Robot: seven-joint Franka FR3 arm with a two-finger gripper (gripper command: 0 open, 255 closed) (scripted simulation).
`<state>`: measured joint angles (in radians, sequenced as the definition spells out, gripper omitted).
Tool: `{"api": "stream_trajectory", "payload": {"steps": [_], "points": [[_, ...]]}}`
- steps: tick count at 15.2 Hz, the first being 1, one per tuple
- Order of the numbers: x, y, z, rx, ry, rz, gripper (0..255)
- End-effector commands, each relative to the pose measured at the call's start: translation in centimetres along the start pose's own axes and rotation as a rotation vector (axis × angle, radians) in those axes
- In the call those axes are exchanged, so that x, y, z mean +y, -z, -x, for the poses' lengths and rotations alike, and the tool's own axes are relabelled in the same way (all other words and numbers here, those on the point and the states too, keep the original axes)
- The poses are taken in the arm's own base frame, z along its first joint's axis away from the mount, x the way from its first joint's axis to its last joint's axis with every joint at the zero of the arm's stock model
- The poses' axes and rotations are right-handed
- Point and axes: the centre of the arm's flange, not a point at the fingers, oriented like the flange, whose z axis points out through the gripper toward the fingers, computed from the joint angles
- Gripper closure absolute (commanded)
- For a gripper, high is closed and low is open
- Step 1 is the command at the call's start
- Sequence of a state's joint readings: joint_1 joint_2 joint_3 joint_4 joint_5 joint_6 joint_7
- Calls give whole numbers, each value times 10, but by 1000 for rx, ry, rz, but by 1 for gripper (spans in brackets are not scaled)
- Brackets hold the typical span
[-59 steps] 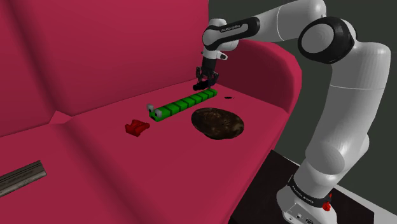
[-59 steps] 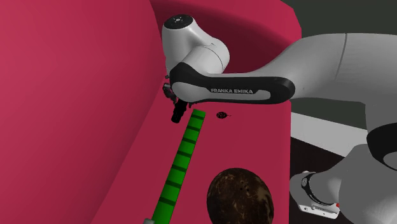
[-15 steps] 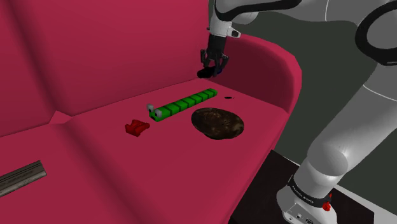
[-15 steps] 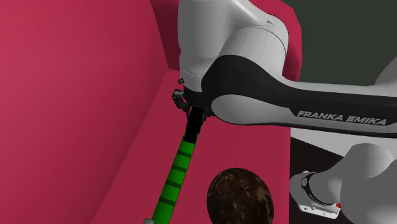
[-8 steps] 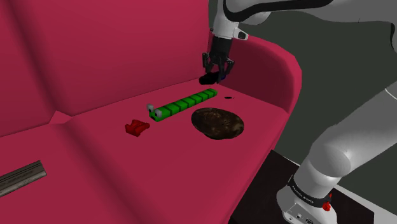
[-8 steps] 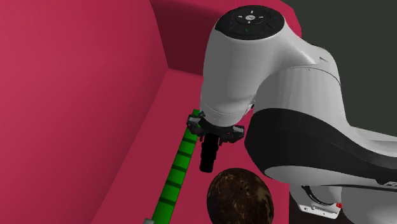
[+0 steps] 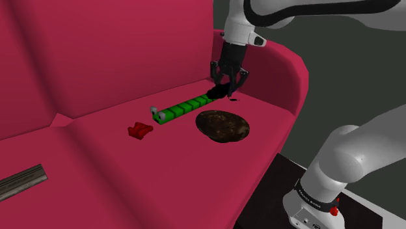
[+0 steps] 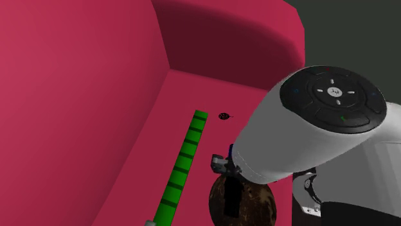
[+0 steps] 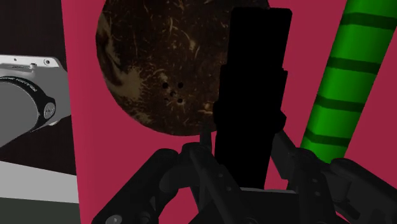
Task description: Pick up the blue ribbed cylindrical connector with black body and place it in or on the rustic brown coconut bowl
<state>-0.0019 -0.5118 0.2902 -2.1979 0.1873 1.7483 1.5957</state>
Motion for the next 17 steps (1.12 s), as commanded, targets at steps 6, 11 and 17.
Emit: {"api": "stream_trajectory", "payload": {"steps": [6,11,17], "points": [[45,-10,52,0,-1,0,255],[46,-37,51,0,-1,0,255],[48,-67,50,0,-1,0,255]]}}
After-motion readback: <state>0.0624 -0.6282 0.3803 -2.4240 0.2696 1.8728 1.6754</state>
